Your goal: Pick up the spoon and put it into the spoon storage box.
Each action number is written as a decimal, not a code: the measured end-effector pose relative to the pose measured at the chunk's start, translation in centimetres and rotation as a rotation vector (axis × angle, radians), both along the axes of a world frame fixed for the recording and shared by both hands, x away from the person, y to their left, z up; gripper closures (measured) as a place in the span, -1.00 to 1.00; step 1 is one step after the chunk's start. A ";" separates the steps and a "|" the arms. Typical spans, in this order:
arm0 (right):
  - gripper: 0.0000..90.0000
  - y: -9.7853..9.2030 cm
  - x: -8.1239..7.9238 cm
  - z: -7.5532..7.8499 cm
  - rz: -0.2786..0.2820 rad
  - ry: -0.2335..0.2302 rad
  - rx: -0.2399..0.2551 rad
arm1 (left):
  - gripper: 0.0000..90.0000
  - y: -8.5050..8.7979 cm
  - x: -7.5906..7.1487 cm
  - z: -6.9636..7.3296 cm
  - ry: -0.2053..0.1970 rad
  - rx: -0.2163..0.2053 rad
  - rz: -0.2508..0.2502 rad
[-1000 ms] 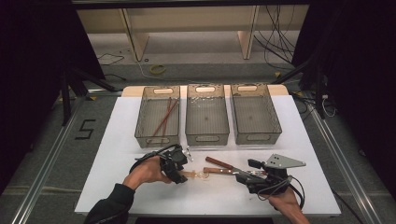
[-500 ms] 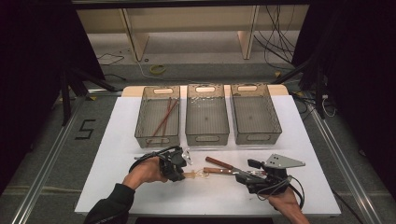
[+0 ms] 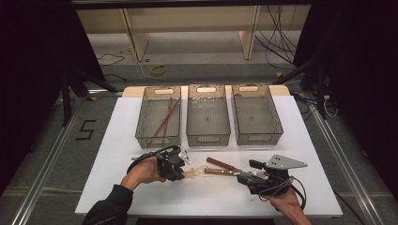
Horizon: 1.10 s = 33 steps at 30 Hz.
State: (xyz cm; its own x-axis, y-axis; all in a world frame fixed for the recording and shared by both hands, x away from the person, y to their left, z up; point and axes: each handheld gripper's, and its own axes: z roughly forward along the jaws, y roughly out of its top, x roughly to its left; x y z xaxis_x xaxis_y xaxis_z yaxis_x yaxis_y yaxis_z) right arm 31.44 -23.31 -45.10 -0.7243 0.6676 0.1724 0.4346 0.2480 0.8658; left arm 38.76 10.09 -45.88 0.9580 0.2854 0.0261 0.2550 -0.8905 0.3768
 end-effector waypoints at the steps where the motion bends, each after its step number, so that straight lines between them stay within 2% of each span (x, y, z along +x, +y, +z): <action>1: -0.47 0.0 0.0 0.0 0.000 0.000 0.001 | 0.66 0.1 0.0 0.2 0.000 -0.013 0.013; 4: -0.47 0.0 0.0 0.0 -0.001 0.001 0.002 | 0.65 0.3 0.1 0.6 -0.004 -0.033 0.024; 10: -0.47 0.0 0.0 0.0 -0.004 0.001 0.001 | 0.65 0.7 0.3 1.7 -0.006 -0.110 0.084; 18: -0.47 -0.1 -0.1 0.1 -0.007 0.002 0.003 | 0.65 1.1 0.6 2.7 -0.012 -0.173 0.149; 24: -0.47 0.0 0.0 0.1 -0.008 0.004 0.003 | 0.65 1.4 0.9 3.6 -0.033 -0.233 0.209; 33: -0.47 0.0 0.0 0.1 -0.007 0.003 0.004 | 0.65 1.3 1.7 4.6 -0.053 -0.283 0.248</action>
